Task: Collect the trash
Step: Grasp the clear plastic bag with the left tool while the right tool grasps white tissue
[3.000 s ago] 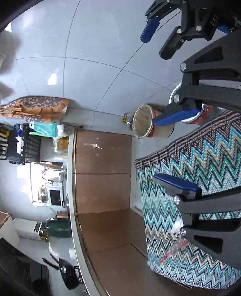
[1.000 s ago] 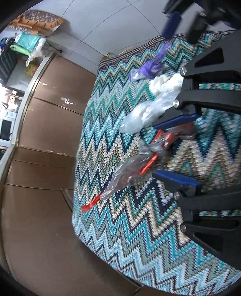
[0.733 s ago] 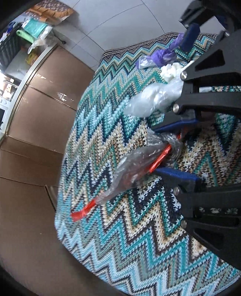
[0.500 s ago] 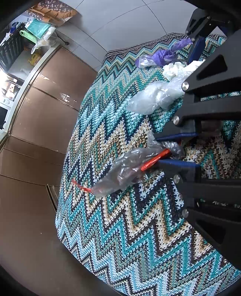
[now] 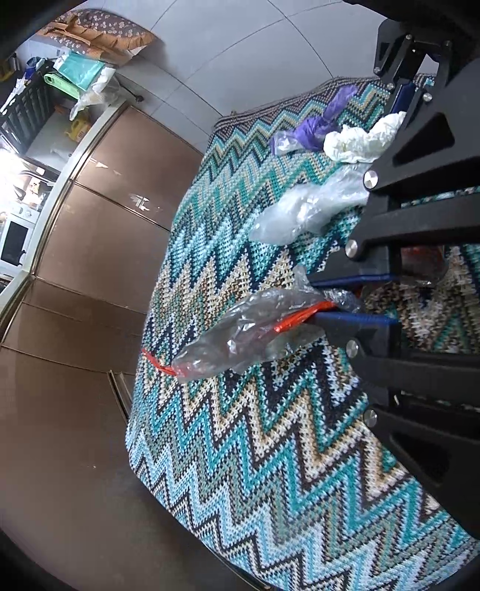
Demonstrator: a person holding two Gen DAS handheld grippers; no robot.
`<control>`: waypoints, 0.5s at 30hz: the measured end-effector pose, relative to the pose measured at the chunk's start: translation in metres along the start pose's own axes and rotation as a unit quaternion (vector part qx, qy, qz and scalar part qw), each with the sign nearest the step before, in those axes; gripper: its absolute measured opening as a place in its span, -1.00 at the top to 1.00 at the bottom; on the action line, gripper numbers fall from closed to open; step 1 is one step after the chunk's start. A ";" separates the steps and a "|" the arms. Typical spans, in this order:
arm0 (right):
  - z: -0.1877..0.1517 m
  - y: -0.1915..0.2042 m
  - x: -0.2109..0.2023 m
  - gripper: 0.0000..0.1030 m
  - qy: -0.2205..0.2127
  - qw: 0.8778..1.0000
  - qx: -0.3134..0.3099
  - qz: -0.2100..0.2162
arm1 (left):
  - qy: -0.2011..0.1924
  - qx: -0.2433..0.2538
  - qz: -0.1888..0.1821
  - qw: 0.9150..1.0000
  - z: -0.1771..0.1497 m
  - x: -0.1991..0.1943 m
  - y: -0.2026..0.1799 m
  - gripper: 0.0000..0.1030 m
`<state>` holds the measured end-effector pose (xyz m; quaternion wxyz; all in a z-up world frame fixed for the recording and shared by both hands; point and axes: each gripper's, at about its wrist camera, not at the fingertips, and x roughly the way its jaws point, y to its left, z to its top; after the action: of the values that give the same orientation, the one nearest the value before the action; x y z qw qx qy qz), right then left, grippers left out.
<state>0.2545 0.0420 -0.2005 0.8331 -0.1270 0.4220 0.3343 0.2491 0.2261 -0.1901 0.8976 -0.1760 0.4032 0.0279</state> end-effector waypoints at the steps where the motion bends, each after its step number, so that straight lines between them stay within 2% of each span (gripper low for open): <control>1: 0.000 0.002 -0.005 0.78 -0.003 1.000 -0.001 0.001 | -0.004 0.000 -0.001 1.000 -0.001 -0.007 0.001 0.78; 15: -0.010 0.041 -0.089 0.79 -0.063 0.998 -0.010 0.002 | -0.057 0.002 -0.013 0.998 -0.018 -0.091 -0.011 0.78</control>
<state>0.1836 0.0270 -0.1337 0.8562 -0.1130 0.3653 0.3475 0.1767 0.2179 -0.1312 0.9197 -0.1779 0.3491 0.0253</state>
